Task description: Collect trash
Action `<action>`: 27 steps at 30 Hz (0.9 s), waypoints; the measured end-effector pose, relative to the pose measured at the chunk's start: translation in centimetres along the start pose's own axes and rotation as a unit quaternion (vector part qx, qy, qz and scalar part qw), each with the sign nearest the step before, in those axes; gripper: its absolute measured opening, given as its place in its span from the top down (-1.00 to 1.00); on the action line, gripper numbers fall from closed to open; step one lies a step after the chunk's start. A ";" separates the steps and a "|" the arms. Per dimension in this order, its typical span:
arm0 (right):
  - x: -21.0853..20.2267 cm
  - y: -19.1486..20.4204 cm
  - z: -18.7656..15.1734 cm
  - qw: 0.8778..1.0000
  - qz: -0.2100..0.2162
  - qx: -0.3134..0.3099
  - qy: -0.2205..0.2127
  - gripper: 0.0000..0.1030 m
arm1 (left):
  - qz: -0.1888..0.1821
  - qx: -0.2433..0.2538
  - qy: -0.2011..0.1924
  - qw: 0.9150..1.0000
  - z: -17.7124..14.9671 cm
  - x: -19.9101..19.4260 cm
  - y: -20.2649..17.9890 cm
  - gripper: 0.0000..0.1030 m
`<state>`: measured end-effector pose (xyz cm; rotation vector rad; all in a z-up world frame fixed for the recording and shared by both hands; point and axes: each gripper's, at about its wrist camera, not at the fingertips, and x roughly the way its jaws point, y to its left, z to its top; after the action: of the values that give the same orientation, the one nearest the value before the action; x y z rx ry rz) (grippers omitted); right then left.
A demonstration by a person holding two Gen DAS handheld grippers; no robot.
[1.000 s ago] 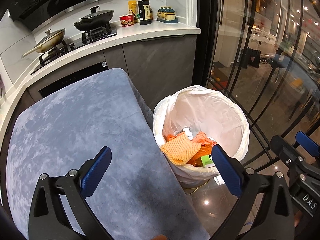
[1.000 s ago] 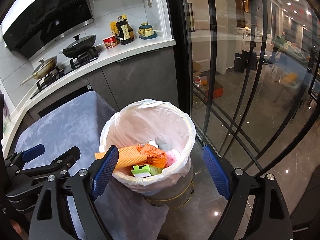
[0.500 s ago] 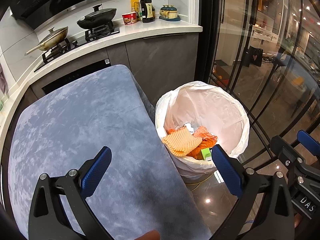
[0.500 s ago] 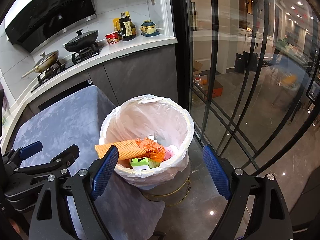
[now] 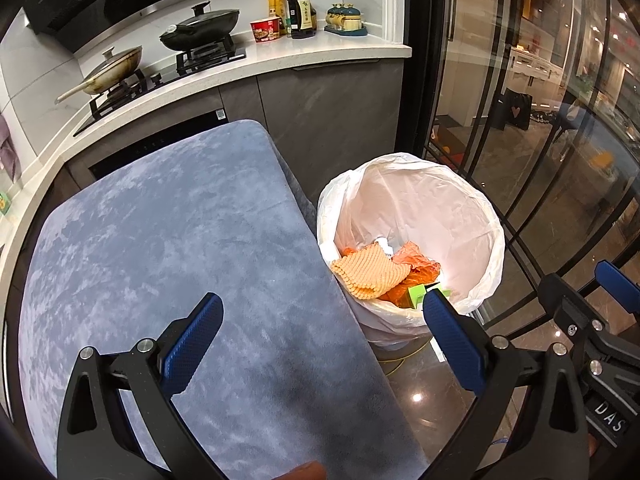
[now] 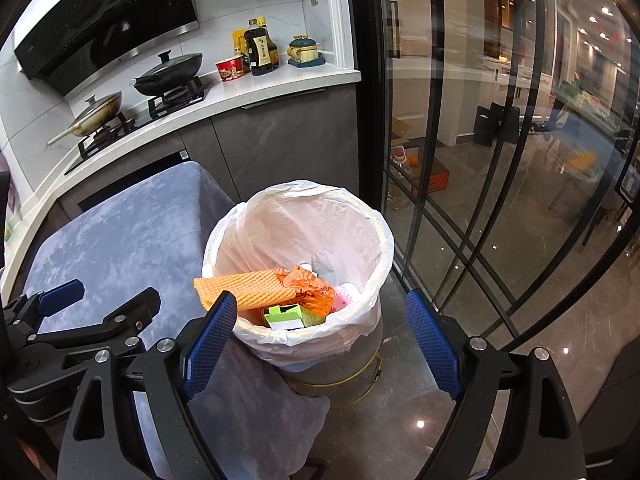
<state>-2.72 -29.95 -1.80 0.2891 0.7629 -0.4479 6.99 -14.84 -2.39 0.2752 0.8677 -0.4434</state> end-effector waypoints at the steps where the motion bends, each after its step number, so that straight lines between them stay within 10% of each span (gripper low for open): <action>1: 0.0 0.0 0.0 1.000 0.000 0.000 0.000 -0.61 | -0.002 -0.002 0.002 1.000 0.0 0.0 0.0 -0.86; 27: 1.1 -0.3 -0.4 1.000 -0.008 -0.004 0.010 -0.61 | 0.016 -0.015 0.005 1.000 -0.1 0.6 0.4 -0.86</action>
<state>-2.44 -30.36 -2.89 0.2806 0.7859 -0.4573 7.45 -14.64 -2.84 0.2632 0.8770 -0.3983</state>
